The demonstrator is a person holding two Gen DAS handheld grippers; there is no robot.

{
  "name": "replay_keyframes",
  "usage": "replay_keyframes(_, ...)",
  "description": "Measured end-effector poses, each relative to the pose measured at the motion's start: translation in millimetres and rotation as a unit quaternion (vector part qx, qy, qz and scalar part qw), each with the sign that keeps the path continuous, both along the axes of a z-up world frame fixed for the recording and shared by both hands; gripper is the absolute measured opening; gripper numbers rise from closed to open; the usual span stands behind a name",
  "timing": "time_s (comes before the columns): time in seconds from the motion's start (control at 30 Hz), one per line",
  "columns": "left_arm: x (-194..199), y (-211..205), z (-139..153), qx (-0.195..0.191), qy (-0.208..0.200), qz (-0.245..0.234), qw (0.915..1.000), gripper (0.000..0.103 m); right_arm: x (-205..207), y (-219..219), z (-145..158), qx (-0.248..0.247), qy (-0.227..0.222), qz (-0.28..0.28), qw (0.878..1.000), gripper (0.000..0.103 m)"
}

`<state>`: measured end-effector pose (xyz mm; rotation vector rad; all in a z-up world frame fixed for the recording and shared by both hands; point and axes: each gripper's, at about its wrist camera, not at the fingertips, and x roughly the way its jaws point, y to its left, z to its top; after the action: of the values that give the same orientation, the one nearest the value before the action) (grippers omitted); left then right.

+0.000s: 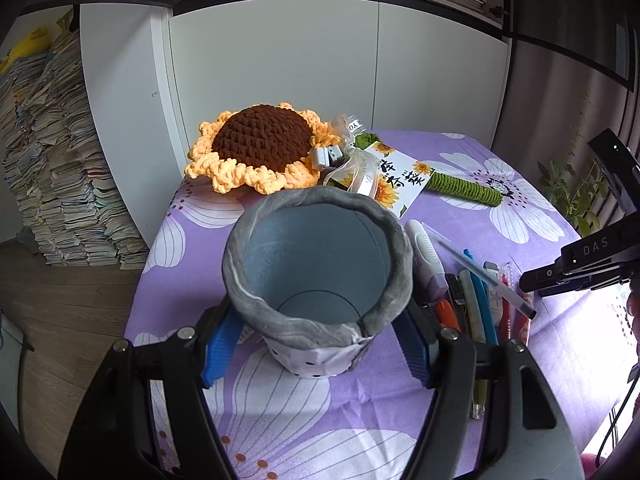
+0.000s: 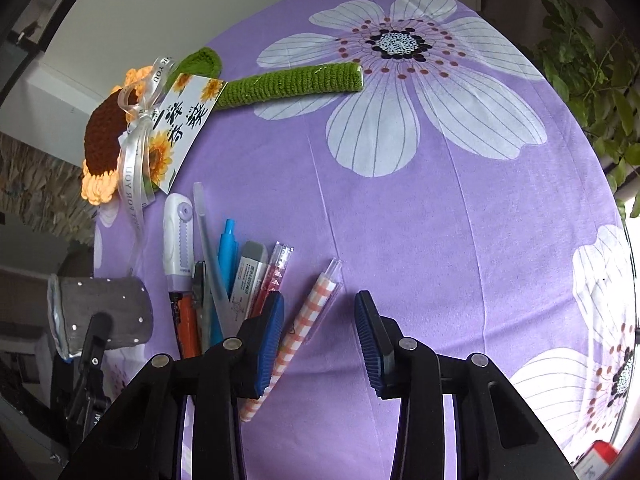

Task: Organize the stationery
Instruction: 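Grasp the pink-and-white striped pen with the right tool, then lift the striped pen into the cup held by the left tool, release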

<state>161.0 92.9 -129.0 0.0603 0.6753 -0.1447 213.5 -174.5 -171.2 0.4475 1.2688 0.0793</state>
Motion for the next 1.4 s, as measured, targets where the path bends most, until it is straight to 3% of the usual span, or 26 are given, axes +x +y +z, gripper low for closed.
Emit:
replay_keyframes(0.2,-5.3,5.6,-2.3,-0.019,0.0,-0.018,0.9997,0.074,4.7,11.3,1.1,-0.031,0.005,0.002,1.0,0.039)
replay_keyframes(0.37,-7.1,9.1,-8.2,-0.021,0.005,-0.021,0.9996,0.079,10.0,22.1,1.1,-0.038,0.009,0.007,0.999,0.028)
replay_keyframes(0.53,-1.9,8.0,-18.6,-0.023,0.013,-0.024,0.9994,0.075,13.5,33.6,0.5,-0.051,0.002,0.016,0.999,0.019)
replay_keyframes(0.57,-1.7,6.8,-20.0,-0.016,0.01,-0.024,0.9995,0.068,15.0,36.9,0.0,-0.052,0.0,0.018,0.998,0.017)
replay_keyframes(0.77,-1.1,10.0,-19.9,-0.032,0.012,-0.031,0.9989,0.068,15.0,35.5,3.2,-0.027,-0.013,0.031,0.999,0.015)
replay_keyframes(1.07,-1.1,9.5,-20.0,-0.032,0.013,-0.032,0.9989,0.068,-12.9,31.5,66.5,-0.027,-0.115,0.065,0.991,0.015)
replay_keyframes(1.4,-1.0,9.8,-20.1,-0.033,0.013,-0.032,0.9989,0.068,-43.0,70.7,156.8,-0.042,-0.259,0.142,0.954,0.015)
